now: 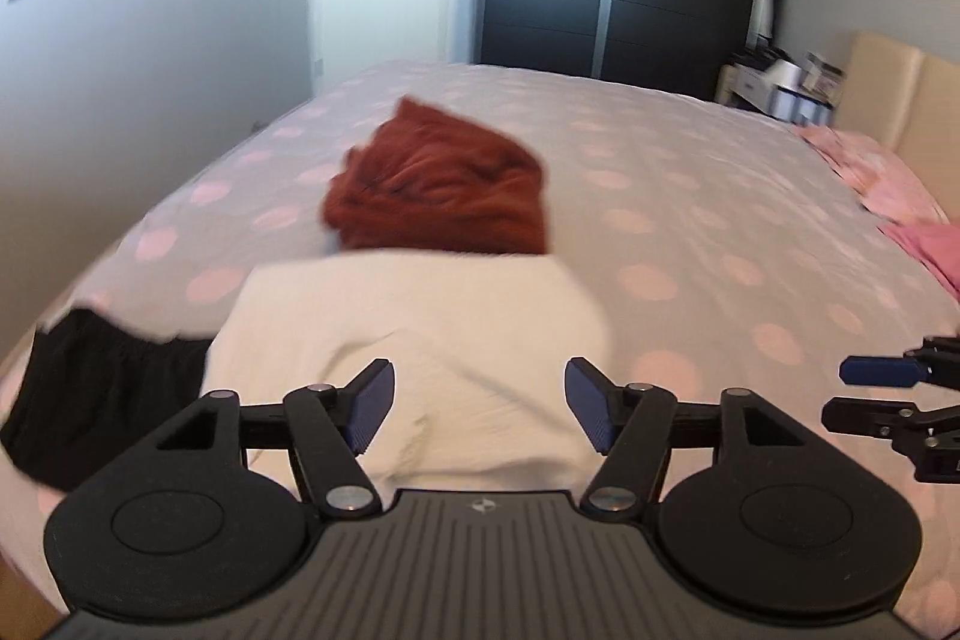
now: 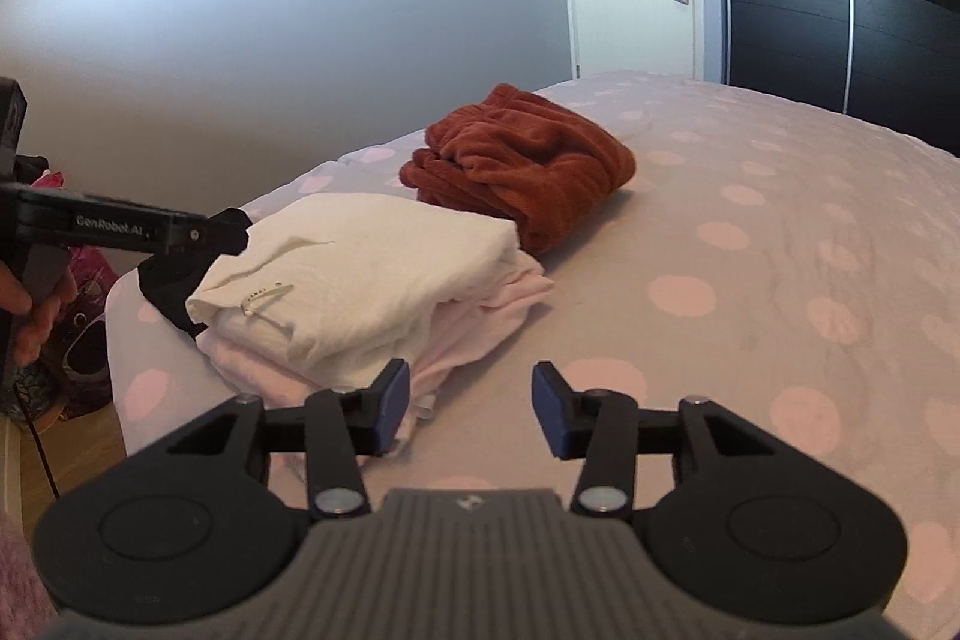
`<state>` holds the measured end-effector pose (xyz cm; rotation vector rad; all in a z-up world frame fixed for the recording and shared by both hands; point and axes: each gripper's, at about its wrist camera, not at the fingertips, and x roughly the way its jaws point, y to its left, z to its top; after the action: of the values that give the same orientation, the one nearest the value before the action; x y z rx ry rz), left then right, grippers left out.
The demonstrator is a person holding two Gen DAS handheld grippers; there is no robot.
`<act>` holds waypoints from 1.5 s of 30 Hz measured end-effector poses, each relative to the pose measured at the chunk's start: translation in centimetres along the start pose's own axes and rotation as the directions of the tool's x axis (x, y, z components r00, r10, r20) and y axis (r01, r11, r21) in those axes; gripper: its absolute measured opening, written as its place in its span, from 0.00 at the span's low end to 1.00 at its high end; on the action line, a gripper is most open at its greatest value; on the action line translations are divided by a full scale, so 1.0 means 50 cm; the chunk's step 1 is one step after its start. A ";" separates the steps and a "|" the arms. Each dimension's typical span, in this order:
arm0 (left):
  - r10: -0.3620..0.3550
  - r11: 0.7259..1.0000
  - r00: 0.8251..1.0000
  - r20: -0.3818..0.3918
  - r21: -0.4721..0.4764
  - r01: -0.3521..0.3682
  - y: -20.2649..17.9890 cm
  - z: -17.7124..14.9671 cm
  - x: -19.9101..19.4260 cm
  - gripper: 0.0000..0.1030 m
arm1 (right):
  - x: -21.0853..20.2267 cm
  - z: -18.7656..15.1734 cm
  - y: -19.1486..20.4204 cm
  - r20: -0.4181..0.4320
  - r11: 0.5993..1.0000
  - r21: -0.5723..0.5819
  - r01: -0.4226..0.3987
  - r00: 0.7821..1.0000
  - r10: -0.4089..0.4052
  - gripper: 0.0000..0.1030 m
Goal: Fold clothes
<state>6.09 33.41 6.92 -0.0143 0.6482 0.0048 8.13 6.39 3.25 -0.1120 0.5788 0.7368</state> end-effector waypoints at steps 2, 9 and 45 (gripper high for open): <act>-0.023 0.997 1.000 0.016 0.080 0.021 -0.064 0.037 -0.020 0.65 | -0.043 -0.008 -0.022 0.012 0.999 -0.004 0.042 0.999 -0.042 0.54; -0.105 0.972 0.990 0.090 0.220 0.083 -0.263 0.116 -0.087 0.72 | -0.189 -0.036 -0.103 0.079 0.987 0.013 0.160 0.984 -0.161 0.76; 0.012 0.999 0.994 0.109 0.042 -0.016 -0.704 -0.225 -0.055 0.74 | -0.464 -0.348 -0.252 0.016 0.817 0.231 0.528 0.838 -0.546 0.99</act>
<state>-2.58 -1.93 0.06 0.0316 0.5395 0.0054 -5.26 -22.03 -0.24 -0.0368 0.5109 0.1184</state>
